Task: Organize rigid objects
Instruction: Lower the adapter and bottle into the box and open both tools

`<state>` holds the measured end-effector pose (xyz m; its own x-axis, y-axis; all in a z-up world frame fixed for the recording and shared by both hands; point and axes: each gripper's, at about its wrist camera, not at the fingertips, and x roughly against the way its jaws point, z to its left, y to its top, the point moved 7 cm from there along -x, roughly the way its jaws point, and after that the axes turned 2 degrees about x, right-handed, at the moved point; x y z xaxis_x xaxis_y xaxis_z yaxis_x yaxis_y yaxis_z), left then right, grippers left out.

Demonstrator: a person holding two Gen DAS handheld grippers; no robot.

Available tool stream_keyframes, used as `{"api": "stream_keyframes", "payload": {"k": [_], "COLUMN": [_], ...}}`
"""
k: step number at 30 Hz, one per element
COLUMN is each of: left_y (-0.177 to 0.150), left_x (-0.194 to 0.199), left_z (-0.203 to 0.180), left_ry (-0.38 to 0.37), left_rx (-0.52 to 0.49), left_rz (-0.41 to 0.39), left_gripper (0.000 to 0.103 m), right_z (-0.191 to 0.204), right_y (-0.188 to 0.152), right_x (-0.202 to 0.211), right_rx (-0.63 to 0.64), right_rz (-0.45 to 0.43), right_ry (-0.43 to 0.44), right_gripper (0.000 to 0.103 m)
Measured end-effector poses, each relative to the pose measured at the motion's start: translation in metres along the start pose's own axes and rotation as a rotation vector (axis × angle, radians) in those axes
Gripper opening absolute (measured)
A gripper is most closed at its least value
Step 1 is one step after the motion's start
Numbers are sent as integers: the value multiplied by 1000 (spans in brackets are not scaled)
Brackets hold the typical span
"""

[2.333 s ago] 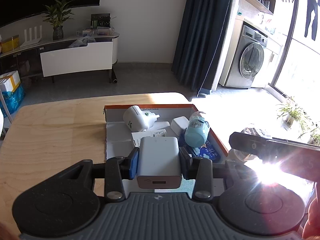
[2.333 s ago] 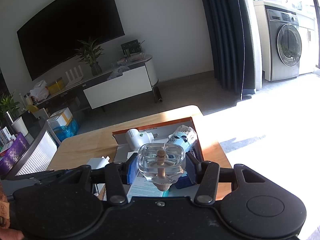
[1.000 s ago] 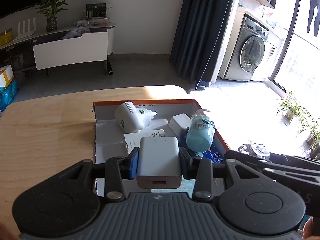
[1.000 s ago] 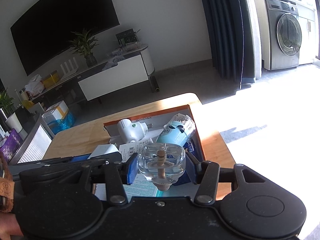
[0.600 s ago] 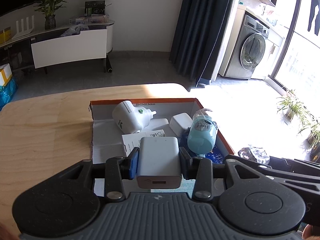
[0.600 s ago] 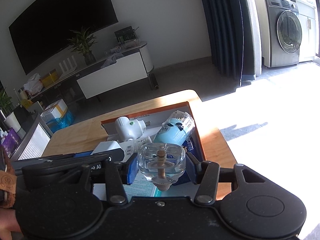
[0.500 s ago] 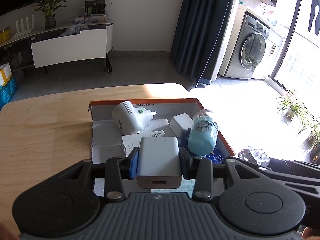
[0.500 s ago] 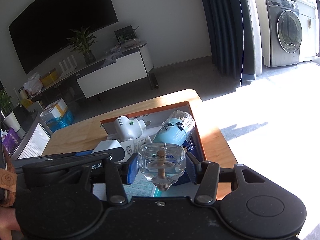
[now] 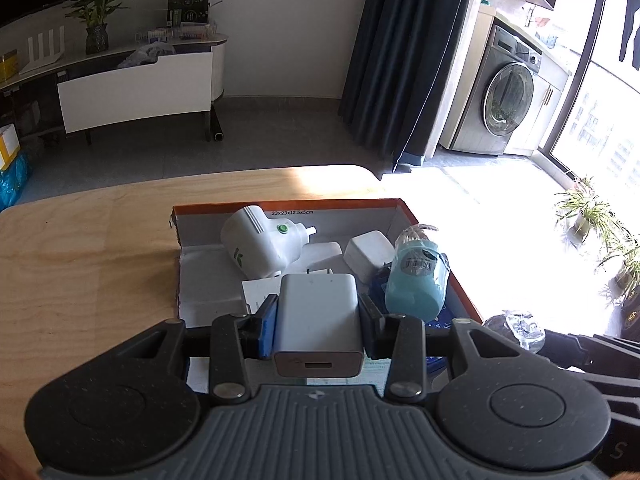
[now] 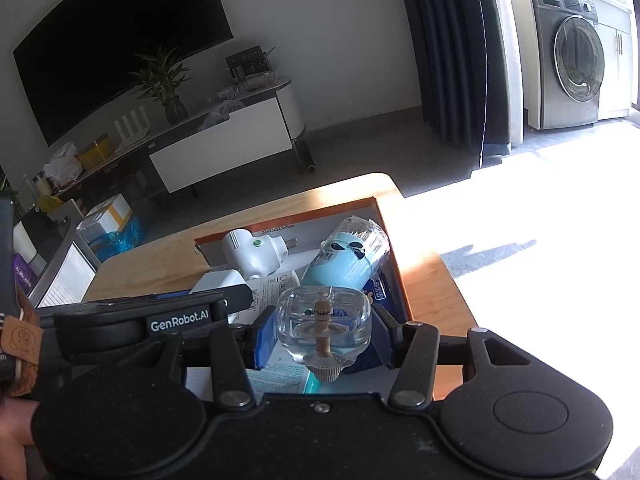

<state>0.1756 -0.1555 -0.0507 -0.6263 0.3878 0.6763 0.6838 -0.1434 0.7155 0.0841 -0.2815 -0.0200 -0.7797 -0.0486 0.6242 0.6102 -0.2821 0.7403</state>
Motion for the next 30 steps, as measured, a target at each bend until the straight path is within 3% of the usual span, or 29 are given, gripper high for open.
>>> {"api": "stream_keyframes", "payload": {"k": [4, 7, 16, 21, 27, 30], "left_y": [7, 12, 25, 25, 15, 7], "left_x": [-8, -13, -30, -16, 18, 42], "left_z": [-1, -4, -14, -11, -1, 3], "left_ry": [-8, -17, -79, -60, 18, 50], "left_rx": [-1, -4, 31, 24, 18, 35], "left_rz": [3, 1, -14, -28, -25, -43], "left_gripper": [41, 41, 41, 50, 79, 91], "right_z": [-1, -5, -13, -14, -10, -8], "right_y": [0, 2, -1, 1, -3, -6], "right_x": [-2, 0, 4, 12, 25, 34], "right_rx": [-3, -5, -30, -29, -23, -9], "right_rz": [1, -21, -33, -54, -63, -63], "right_ry": [4, -10, 0, 11, 22, 26], "right_gripper": [62, 72, 72, 72, 72, 78]}}
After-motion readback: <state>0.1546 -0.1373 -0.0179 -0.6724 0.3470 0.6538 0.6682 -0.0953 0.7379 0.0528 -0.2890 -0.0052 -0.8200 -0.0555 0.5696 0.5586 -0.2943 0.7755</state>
